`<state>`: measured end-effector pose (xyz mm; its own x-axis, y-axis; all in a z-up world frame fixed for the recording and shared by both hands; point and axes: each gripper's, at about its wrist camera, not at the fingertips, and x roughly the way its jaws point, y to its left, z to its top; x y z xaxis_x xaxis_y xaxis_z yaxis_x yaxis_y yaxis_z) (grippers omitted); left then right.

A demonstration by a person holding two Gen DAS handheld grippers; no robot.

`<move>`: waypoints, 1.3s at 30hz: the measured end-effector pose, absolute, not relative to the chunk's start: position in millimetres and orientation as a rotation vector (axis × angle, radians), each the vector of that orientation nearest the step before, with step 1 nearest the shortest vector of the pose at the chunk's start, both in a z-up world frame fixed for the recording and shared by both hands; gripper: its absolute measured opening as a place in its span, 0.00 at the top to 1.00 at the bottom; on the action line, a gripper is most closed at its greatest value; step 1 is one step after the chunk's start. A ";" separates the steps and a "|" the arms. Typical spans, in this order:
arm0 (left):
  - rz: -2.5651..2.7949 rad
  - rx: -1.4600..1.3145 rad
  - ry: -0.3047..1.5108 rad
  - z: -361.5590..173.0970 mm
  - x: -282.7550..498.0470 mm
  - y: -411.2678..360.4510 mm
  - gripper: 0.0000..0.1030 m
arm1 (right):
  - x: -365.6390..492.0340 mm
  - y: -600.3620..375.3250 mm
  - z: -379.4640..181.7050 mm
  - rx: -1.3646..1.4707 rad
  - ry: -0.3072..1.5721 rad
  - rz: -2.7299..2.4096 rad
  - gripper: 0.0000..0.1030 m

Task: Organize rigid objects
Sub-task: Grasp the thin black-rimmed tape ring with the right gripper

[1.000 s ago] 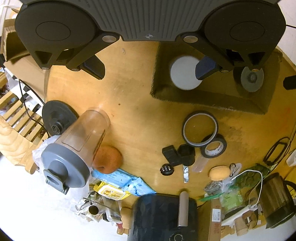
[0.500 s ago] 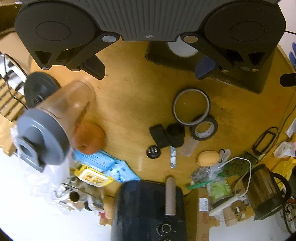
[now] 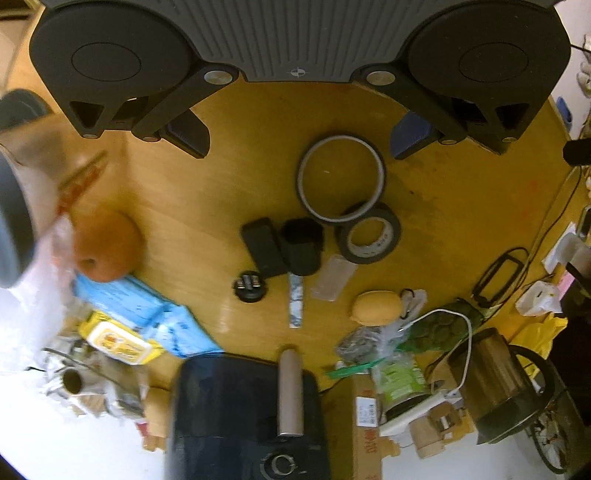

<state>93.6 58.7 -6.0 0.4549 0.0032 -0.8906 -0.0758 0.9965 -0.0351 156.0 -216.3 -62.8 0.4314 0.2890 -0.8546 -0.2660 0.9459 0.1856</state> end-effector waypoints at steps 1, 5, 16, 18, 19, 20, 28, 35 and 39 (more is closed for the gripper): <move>0.056 -0.083 1.099 -7.0 92.5 61.0 0.21 | 158.9 -214.0 -65.1 0.027 1.072 0.357 0.00; 0.079 -0.117 1.108 -12.8 89.3 68.1 0.21 | 171.0 -204.2 -75.5 0.046 1.085 0.397 0.00; 0.125 -0.165 1.123 -18.8 81.7 80.3 0.21 | 200.2 -167.9 -111.3 -0.088 1.118 0.551 0.00; 0.138 -0.173 1.123 -19.2 80.9 82.6 0.21 | 203.8 -163.7 -115.7 -0.131 1.117 0.585 0.00; 0.144 -0.177 1.123 -19.5 80.2 84.1 0.21 | 205.9 -161.6 -118.0 -0.151 1.116 0.602 0.00; 0.150 -0.180 1.124 -19.9 80.0 85.6 0.21 | 207.4 -160.0 -120.0 -0.166 1.115 0.617 0.00; 0.178 -0.199 1.127 -22.4 79.2 92.0 0.21 | 215.1 -146.2 -132.5 -0.277 1.114 0.733 0.00; 0.163 -0.194 1.119 -21.2 82.4 85.7 0.21 | 211.7 -140.8 -128.5 -0.356 1.089 0.722 0.13; 0.141 -0.183 1.110 -20.2 85.1 80.6 0.21 | 208.3 -144.5 -122.7 -0.323 1.073 0.711 0.13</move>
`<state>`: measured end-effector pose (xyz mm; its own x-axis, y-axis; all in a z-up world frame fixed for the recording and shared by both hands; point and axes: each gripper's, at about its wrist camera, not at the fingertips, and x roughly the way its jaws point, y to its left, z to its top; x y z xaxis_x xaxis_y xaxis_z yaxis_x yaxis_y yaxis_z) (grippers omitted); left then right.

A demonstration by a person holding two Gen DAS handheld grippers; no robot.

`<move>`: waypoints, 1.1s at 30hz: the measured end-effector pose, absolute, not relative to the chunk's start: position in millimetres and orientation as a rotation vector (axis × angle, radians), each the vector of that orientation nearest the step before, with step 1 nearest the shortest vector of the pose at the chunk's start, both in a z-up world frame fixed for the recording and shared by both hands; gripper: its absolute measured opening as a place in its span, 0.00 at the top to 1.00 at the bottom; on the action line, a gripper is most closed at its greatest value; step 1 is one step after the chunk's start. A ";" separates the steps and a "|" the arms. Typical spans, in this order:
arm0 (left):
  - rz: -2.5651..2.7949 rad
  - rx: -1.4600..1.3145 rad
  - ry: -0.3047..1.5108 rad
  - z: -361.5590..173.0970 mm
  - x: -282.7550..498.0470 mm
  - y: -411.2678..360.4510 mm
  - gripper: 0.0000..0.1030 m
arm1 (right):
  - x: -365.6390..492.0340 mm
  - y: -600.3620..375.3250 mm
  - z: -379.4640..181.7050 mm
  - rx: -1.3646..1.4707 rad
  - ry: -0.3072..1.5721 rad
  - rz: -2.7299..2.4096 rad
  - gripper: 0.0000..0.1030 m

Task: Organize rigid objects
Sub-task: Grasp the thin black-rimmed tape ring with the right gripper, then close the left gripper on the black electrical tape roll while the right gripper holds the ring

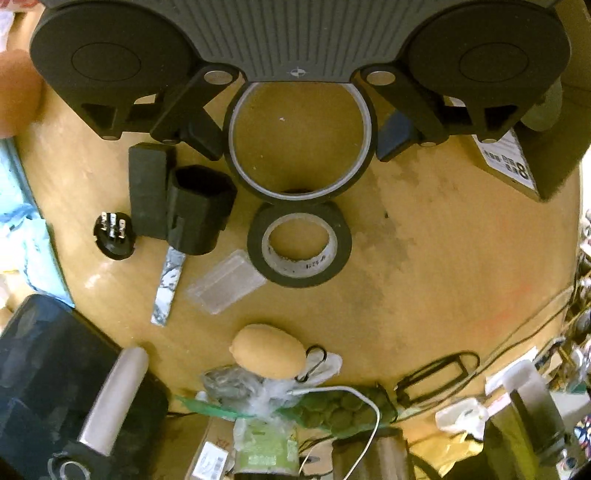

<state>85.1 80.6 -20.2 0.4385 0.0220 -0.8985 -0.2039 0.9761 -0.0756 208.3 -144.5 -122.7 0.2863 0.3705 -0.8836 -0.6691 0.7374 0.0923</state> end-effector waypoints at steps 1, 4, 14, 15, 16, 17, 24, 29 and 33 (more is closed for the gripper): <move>0.136 -0.179 1.106 -19.8 86.4 79.0 0.21 | 207.3 -146.3 -120.1 -0.312 1.067 0.706 0.13; 0.120 -0.163 1.096 -19.1 89.4 74.7 0.21 | 203.6 -151.6 -111.1 -0.292 1.053 0.691 0.13; 0.043 -0.080 1.057 -18.6 102.8 54.7 0.21 | 184.2 -179.0 -75.1 -0.209 1.007 0.605 0.13; 0.034 -0.073 1.052 -18.2 103.7 52.0 0.21 | 181.8 -182.7 -71.8 -0.199 1.004 0.595 0.13; 0.021 -0.063 1.042 -17.7 105.0 49.2 0.21 | 179.3 -186.7 -69.0 -0.188 1.003 0.582 0.13; 0.010 -0.052 1.035 -17.3 106.5 46.9 0.21 | 177.0 -190.7 -66.7 -0.177 1.003 0.567 0.13; -0.077 -0.010 0.987 -17.3 117.2 33.5 0.21 | 158.2 -224.2 -56.6 -0.079 1.012 0.450 0.13; -0.125 0.022 0.970 -21.9 127.3 24.8 0.21 | 141.6 -245.4 -45.3 -0.013 0.997 0.401 0.13; -0.164 0.046 0.954 -26.0 135.7 19.3 0.21 | 130.6 -258.8 -40.4 0.018 0.986 0.360 0.13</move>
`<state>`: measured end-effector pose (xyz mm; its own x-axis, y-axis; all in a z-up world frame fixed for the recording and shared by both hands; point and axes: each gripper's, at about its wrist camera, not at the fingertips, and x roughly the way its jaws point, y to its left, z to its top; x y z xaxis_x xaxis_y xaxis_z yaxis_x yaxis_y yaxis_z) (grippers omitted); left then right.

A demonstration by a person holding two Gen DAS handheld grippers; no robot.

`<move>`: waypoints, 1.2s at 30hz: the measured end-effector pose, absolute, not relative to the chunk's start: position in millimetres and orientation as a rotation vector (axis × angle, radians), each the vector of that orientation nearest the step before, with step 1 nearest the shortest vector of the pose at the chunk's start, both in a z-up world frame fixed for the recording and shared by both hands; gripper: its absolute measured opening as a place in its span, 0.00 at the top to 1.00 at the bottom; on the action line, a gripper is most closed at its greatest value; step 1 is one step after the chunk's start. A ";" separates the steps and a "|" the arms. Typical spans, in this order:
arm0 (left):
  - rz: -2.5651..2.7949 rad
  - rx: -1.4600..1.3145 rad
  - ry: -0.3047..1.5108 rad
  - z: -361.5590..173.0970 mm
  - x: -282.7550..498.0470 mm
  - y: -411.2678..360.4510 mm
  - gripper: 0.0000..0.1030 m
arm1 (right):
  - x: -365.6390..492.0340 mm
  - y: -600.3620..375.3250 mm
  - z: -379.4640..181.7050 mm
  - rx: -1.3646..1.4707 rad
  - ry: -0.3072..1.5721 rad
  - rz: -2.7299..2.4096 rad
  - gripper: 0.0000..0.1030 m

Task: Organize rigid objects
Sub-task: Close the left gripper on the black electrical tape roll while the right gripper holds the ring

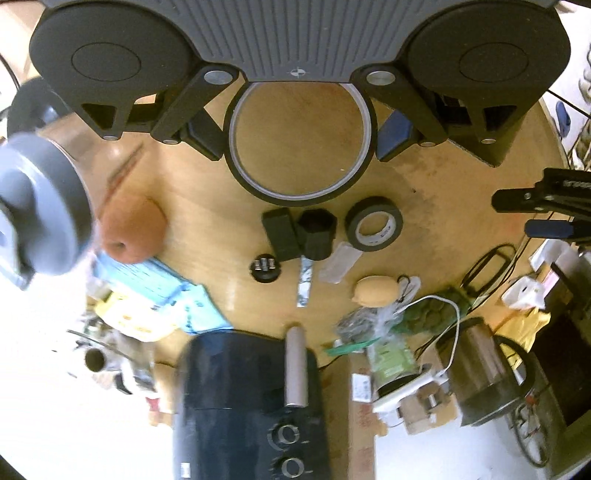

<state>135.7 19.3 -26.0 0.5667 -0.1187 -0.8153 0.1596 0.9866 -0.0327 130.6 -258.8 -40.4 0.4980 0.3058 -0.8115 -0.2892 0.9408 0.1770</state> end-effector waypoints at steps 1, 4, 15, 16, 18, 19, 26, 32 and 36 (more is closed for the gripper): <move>-0.172 0.054 0.951 -27.5 138.1 17.4 0.21 | 128.6 -261.8 -40.0 0.028 0.986 0.348 0.13; -0.191 0.073 0.952 -33.8 146.5 12.8 0.21 | 121.2 -270.4 -39.9 0.057 0.989 0.311 0.13; -0.259 0.154 0.991 -60.2 181.0 -6.3 0.21 | 99.9 -291.6 -38.3 0.124 0.990 0.254 0.13; -0.262 0.158 1.000 -63.4 185.8 -8.0 0.21 | 98.2 -293.2 -37.6 0.128 0.986 0.251 0.13; -0.272 0.154 1.013 -69.5 194.8 -10.3 0.21 | 95.1 -296.0 -36.4 0.134 0.982 0.245 0.13; -0.279 0.150 1.018 -73.0 199.5 -11.6 0.20 | 93.4 -297.3 -36.0 0.138 0.979 0.242 0.13; -0.286 0.159 1.070 -99.2 229.7 -21.9 0.14 | 82.1 -308.6 -35.5 0.167 0.973 0.220 0.13; -0.288 0.184 1.110 -120.2 249.2 -31.6 0.14 | 72.2 -318.9 -34.0 0.183 0.965 0.190 0.13; -0.279 0.182 1.140 -128.1 259.2 -35.0 0.15 | 66.9 -325.0 -34.0 0.189 0.965 0.173 0.13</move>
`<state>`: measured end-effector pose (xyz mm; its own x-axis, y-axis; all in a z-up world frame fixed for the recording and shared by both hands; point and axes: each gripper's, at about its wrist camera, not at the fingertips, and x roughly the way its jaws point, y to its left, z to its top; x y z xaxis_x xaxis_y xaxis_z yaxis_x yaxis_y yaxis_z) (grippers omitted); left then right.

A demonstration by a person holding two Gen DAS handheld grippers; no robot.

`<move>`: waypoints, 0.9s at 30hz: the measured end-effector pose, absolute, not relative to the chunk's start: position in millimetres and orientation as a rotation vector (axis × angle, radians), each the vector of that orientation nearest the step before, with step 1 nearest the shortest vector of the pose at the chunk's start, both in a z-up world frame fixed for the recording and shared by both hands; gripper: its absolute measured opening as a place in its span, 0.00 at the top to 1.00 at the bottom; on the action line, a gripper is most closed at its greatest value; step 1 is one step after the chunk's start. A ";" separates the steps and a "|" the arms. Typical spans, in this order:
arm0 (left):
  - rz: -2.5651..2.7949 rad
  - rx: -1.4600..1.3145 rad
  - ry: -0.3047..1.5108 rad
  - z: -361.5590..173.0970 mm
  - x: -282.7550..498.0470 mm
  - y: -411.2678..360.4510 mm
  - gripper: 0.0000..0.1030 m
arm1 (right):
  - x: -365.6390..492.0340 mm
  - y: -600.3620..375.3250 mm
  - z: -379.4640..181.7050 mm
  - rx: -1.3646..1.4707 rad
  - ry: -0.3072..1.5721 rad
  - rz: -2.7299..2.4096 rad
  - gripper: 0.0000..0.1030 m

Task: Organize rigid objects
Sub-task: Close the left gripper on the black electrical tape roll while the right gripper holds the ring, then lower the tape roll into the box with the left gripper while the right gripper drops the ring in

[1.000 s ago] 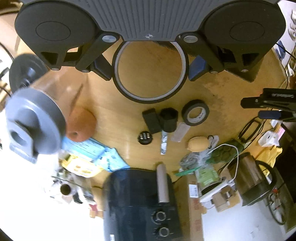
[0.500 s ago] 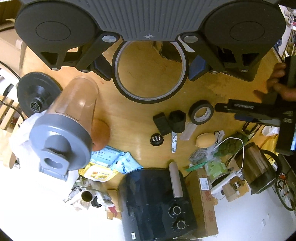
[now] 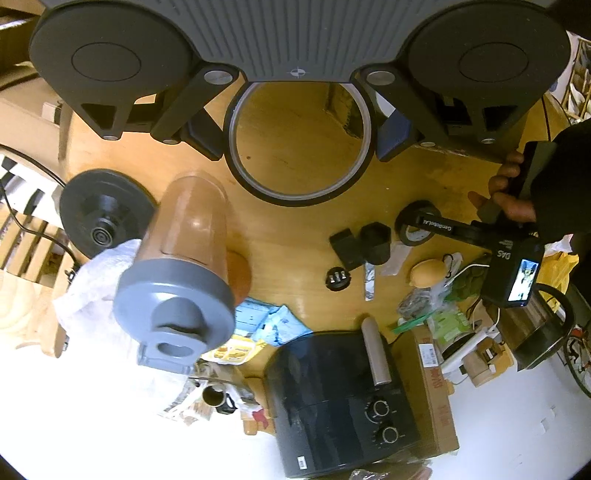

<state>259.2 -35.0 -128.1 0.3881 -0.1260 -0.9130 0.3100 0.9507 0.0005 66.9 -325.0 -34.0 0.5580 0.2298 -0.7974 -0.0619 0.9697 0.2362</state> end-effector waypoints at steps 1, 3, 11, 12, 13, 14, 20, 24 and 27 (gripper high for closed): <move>-0.273 0.180 1.145 -128.3 260.9 -35.3 0.15 | 65.4 -326.5 -34.1 0.192 0.964 0.168 0.13; -0.284 0.168 1.153 -127.7 262.5 -36.3 0.29 | 63.1 -329.0 -34.4 0.199 0.965 0.160 0.13; -0.250 0.164 1.154 -119.0 260.3 -38.7 0.30 | 58.4 -330.3 -33.1 0.199 0.963 0.144 0.13; -0.252 0.158 1.147 -115.5 258.9 -37.8 0.30 | 58.4 -329.6 -33.2 0.199 0.965 0.143 0.13; -0.252 0.152 1.141 -112.1 257.4 -36.7 0.30 | 58.5 -329.0 -33.2 0.199 0.968 0.140 0.13; -0.252 0.145 1.136 -108.5 255.8 -35.7 0.30 | 58.5 -328.5 -33.6 0.200 0.973 0.135 0.13; -0.262 0.114 1.086 -85.2 242.2 -29.8 0.30 | 55.9 -323.2 -34.3 0.205 0.984 0.149 0.13; -0.253 0.111 1.052 -68.6 230.7 -28.2 0.30 | 53.6 -316.8 -33.6 0.202 0.988 0.166 0.13; -0.263 0.102 1.024 -55.7 220.0 -25.7 0.30 | 51.5 -312.2 -32.5 0.201 0.987 0.180 0.13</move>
<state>220.0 -25.7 -55.7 0.4917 -0.1687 -0.8543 0.2634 0.9639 -0.0387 51.5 -312.2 -32.5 0.5390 0.2407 -0.8072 -0.0593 0.9668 0.2486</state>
